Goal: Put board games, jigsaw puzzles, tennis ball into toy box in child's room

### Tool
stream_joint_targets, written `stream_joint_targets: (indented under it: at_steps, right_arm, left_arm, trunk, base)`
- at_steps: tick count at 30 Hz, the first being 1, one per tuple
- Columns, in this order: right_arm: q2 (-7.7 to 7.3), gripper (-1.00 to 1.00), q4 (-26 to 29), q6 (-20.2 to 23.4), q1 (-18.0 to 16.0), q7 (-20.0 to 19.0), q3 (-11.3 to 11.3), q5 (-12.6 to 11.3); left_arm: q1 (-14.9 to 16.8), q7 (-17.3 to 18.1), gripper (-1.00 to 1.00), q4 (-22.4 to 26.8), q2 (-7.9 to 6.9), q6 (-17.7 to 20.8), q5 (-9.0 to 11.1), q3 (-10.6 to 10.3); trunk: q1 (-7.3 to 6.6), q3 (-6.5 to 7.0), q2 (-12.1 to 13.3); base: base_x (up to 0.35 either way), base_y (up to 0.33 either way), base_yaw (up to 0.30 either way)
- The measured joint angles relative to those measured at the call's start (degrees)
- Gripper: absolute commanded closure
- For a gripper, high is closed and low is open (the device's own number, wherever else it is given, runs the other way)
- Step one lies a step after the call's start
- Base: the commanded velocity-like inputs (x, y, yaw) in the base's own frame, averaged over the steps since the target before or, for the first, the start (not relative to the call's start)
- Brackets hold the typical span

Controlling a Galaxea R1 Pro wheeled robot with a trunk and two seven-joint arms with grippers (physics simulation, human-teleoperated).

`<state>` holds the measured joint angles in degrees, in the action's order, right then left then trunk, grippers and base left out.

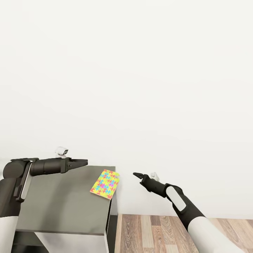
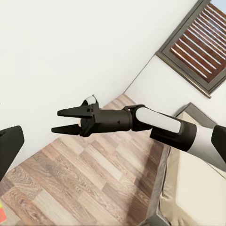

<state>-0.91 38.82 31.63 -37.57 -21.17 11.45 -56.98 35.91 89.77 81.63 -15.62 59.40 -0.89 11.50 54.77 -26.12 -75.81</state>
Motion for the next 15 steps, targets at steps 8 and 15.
stream_joint_targets:
  at_steps: [8, 15]
  right_arm:
    - [0.04, -1.0, 0.02, -0.23, 0.0, -0.07, -0.03, 0.04]
    - [0.0, -1.0, -0.1, -0.51, 0.0, -0.33, -0.1, -0.07]
  left_arm:
    - [0.0, 0.0, -1.0, 0.0, -0.07, 0.0, 0.07, 0.08]
    - [0.0, 0.0, -1.0, 0.0, 0.04, 0.0, 0.03, 0.02]
  trunk:
    - [1.76, -1.44, -3.21]
    - [3.3, -2.69, -6.02]
  base:
    - [0.0, 0.0, 0.0]
    - [0.0, 0.0, 0.0]
